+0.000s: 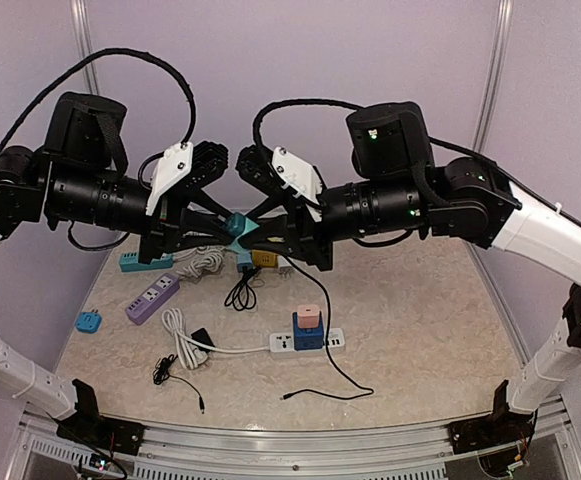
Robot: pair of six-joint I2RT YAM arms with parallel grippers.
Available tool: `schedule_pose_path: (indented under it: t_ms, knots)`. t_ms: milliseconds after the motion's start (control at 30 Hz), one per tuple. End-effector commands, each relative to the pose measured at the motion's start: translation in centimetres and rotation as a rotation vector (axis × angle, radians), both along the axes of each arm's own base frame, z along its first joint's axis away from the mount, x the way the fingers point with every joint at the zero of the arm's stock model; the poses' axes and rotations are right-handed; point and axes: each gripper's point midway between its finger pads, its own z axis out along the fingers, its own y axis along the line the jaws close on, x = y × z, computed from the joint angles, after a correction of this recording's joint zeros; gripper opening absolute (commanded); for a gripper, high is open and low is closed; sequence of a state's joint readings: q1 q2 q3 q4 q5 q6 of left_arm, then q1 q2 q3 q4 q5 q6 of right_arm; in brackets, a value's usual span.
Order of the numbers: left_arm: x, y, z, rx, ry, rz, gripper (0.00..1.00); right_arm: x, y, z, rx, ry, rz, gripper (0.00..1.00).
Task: Insert the plug
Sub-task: Adjust the plug.
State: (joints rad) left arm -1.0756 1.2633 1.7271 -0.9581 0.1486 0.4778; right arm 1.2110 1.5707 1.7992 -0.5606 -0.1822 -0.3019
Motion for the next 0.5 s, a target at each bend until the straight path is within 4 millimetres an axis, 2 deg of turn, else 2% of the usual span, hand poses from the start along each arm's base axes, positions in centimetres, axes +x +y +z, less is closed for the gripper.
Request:
schedule_pose_path:
  t_ms: [0, 33, 67, 100, 167, 267, 467]
  knots:
    - [0.4, -0.2, 2.6, -0.064, -0.060, 0.013, 0.00, -0.2, -1.1, 2.7, 0.125, -0.025, -0.039, 0.48]
    - [0.6, -0.1, 3.4, -0.082, -0.071, 0.019, 0.00, 0.2, -1.3, 3.0, 0.153, -0.030, -0.068, 0.69]
    - [0.7, 0.0, 4.0, -0.102, -0.071, 0.022, 0.00, 0.6, -1.6, 3.2, 0.193, -0.031, -0.088, 0.81]
    - [0.6, 0.2, 4.7, -0.126, -0.070, 0.018, 0.00, 0.8, -2.1, 3.7, 0.242, -0.022, -0.102, 0.87]
    - [0.3, 0.3, 6.1, -0.182, -0.045, -0.006, 0.00, 0.7, -3.0, 4.6, 0.368, 0.020, -0.069, 0.91]
    - [-0.2, 0.1, 7.3, -0.240, 0.007, -0.032, 0.00, 0.0, -4.0, 5.7, 0.570, 0.079, 0.001, 0.90]
    - [-0.6, -0.8, 7.9, -0.289, 0.093, -0.069, 0.00, -0.7, -3.4, 6.3, 0.746, 0.192, 0.087, 0.87]
